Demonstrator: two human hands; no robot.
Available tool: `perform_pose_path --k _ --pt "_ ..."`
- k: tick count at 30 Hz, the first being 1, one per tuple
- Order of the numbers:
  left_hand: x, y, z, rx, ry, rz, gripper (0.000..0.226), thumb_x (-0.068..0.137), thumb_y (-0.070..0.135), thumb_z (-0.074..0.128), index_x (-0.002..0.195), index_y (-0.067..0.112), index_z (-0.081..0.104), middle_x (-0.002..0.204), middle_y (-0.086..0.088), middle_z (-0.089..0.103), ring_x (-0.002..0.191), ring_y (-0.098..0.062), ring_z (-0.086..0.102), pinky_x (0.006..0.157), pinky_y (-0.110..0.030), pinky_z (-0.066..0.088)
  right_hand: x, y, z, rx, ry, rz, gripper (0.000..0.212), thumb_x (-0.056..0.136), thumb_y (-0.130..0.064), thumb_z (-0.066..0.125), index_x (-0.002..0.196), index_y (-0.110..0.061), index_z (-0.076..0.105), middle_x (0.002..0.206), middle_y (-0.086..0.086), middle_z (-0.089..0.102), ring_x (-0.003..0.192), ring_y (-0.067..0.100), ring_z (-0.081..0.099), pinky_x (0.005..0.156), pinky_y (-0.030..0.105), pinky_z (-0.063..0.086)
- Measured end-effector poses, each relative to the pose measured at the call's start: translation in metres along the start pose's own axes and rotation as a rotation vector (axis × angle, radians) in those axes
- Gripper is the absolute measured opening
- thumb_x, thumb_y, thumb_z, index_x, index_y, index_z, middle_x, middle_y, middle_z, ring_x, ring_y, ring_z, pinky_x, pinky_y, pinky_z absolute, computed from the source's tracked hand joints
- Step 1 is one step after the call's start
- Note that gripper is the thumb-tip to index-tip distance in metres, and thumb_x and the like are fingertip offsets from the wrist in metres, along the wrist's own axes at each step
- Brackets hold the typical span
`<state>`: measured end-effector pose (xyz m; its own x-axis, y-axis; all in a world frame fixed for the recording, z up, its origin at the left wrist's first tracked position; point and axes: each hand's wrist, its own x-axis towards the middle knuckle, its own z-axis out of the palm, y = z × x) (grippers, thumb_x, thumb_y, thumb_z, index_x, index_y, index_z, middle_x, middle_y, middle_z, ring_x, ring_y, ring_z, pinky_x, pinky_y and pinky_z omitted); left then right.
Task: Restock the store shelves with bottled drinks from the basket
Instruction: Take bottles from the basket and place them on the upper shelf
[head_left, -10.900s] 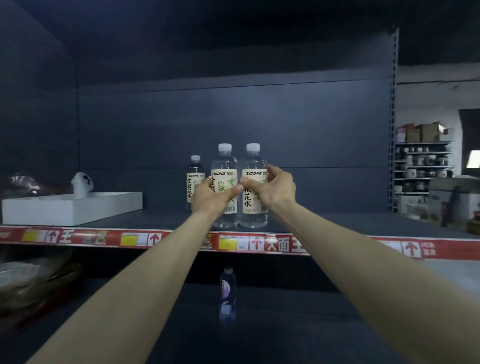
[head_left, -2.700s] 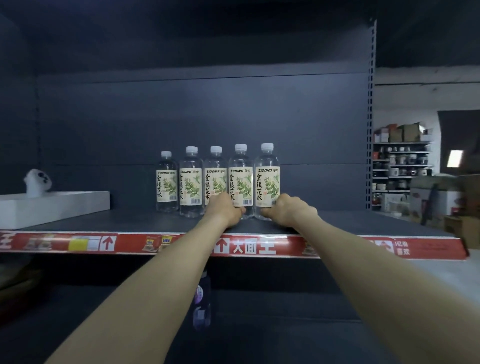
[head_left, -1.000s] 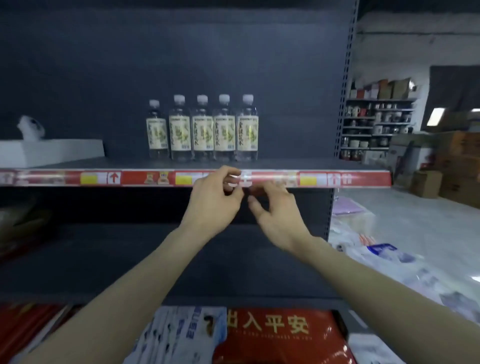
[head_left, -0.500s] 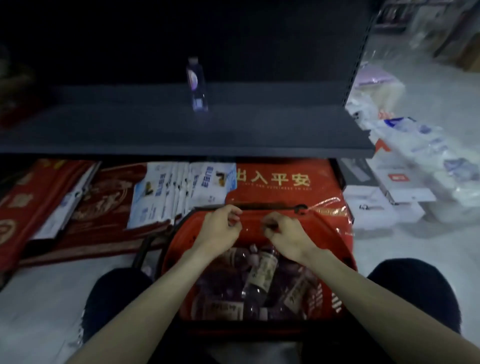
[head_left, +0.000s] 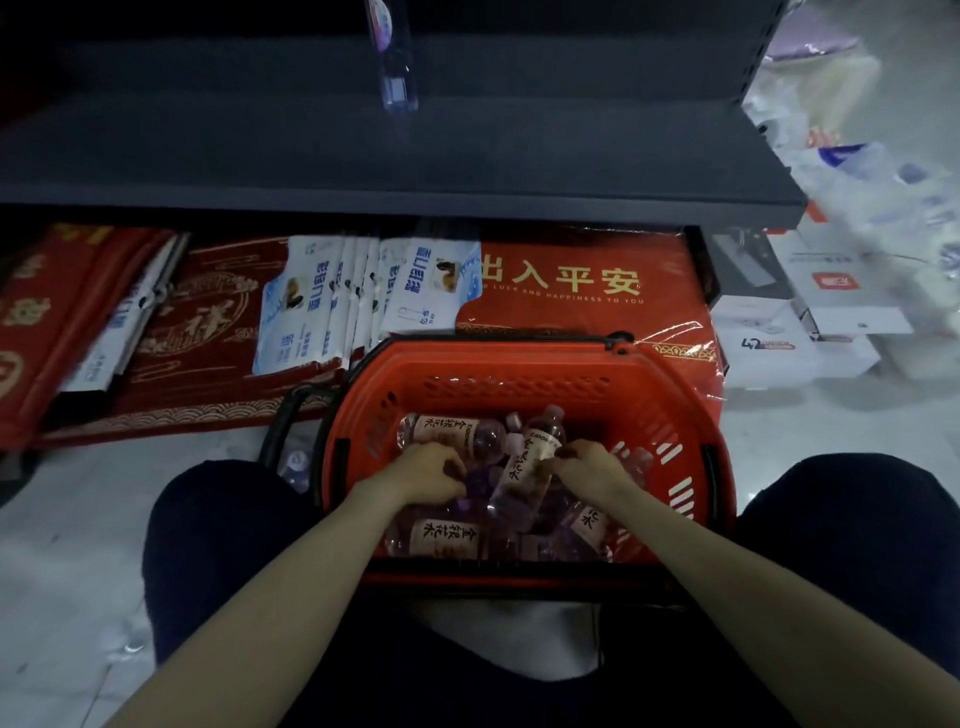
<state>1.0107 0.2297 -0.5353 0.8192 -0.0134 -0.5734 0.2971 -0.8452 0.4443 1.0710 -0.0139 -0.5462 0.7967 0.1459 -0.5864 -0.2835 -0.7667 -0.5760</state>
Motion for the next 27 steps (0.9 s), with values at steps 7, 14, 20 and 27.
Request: perform_pose_path --k 7,14,20,27 --pt "0.004 -0.021 0.012 0.187 -0.328 -0.046 0.085 0.069 0.042 0.091 0.143 0.038 0.051 0.151 0.002 0.049 0.132 -0.022 0.052 0.106 -0.036 0.049 0.026 0.018 0.030 0.339 -0.108 0.239 0.036 0.076 -0.029 0.082 0.102 -0.005 0.077 0.095 0.014 0.079 0.089 0.030 0.076 0.084 0.051 0.063" --pt "0.013 -0.029 0.033 0.246 -0.351 -0.009 0.099 0.078 0.037 0.087 0.160 0.025 0.032 0.162 -0.002 0.038 0.147 -0.024 0.039 0.117 -0.033 0.036 0.029 -0.005 0.038 0.497 -0.129 0.298 0.034 0.080 -0.034 0.084 0.102 -0.012 0.070 0.097 0.010 0.078 0.092 0.029 0.075 0.089 0.051 0.061" --pt "0.020 -0.027 0.030 0.188 -0.393 0.016 0.098 0.075 0.030 0.090 0.158 0.027 0.037 0.160 0.001 0.040 0.146 -0.023 0.039 0.117 -0.034 0.036 0.035 -0.002 0.046 0.583 -0.177 0.303 0.036 0.086 -0.024 0.081 0.112 -0.004 0.067 0.102 0.014 0.077 0.093 0.031 0.076 0.090 0.053 0.060" --pt "0.019 -0.025 0.031 0.164 -0.366 0.033 0.095 0.069 0.028 0.094 0.151 0.027 0.047 0.153 0.002 0.051 0.141 -0.023 0.046 0.116 -0.039 0.041 0.037 -0.007 0.048 0.623 -0.158 0.322 0.040 0.081 -0.018 0.087 0.110 -0.001 0.066 0.098 0.017 0.077 0.088 0.033 0.077 0.082 0.054 0.062"
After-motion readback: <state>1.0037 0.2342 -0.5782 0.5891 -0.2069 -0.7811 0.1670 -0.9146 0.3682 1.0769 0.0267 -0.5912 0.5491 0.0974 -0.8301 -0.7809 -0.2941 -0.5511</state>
